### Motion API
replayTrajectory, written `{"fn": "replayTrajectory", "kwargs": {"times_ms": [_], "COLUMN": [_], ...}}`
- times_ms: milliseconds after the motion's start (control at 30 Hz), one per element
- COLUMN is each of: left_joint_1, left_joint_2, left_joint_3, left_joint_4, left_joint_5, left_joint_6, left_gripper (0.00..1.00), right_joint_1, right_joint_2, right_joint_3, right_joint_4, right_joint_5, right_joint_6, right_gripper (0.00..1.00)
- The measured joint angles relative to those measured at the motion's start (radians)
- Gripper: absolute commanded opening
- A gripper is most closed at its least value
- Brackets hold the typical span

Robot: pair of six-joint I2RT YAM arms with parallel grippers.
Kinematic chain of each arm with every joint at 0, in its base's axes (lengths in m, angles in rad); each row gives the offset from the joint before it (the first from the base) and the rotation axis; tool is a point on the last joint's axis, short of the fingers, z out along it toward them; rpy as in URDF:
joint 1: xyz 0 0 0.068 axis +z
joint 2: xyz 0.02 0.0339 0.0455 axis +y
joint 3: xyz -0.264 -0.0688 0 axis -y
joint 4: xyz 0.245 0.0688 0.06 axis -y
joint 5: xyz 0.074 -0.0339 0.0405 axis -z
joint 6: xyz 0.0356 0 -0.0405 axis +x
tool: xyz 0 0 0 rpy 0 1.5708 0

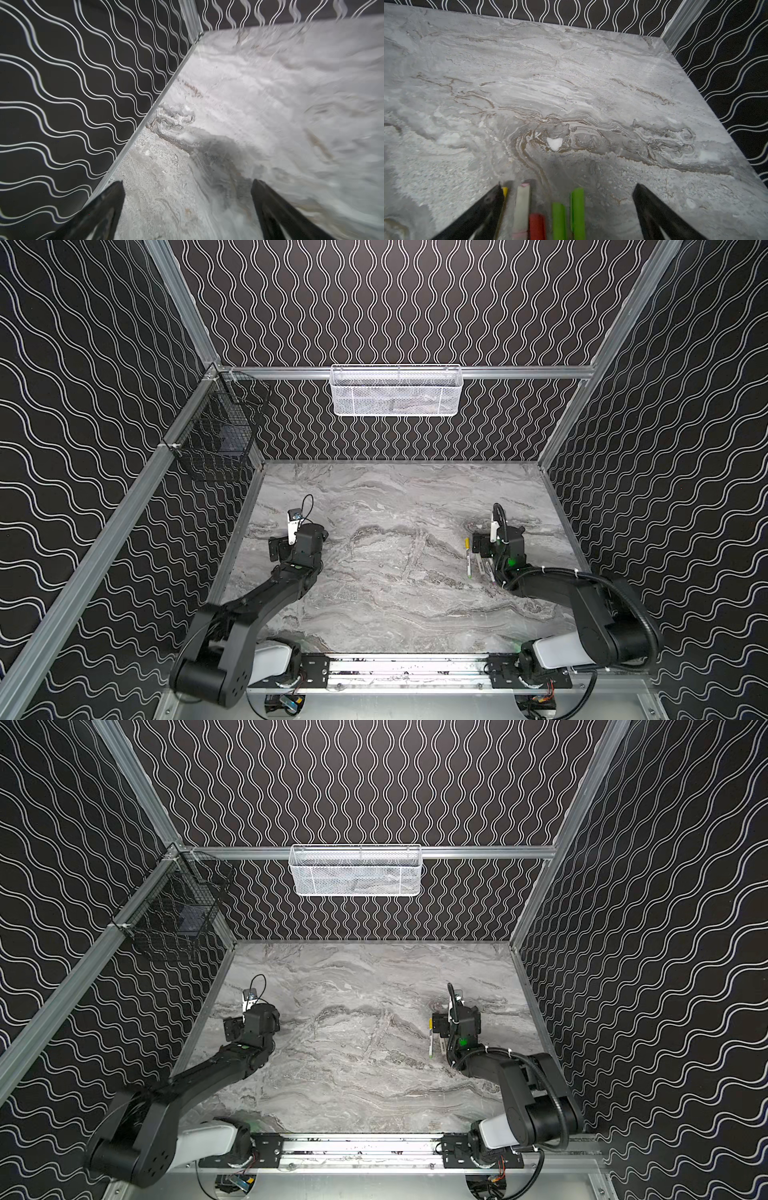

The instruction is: Insert the pens into the pen caps

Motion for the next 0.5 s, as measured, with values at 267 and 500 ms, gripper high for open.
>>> {"fn": "replayTrajectory", "kwargs": {"times_ms": [267,500], "left_joint_1": [0.063,0.085], "left_joint_2": [0.117,0.149], "left_joint_3": [-0.060,-0.056], "left_joint_4": [0.413,0.533], "left_joint_5": [0.082,0.273], "left_joint_6": [0.093,0.146], "left_gripper": [0.99,0.98], "right_joint_1": [-0.011,-0.127], "right_joint_2": [0.035,0.009], "right_joint_3": [-0.124,-0.170], "right_joint_4": [0.325,0.445], "right_joint_5": [0.111,0.026], "right_joint_6": [-0.057,-0.015], "right_gripper": [1.00,0.99]}}
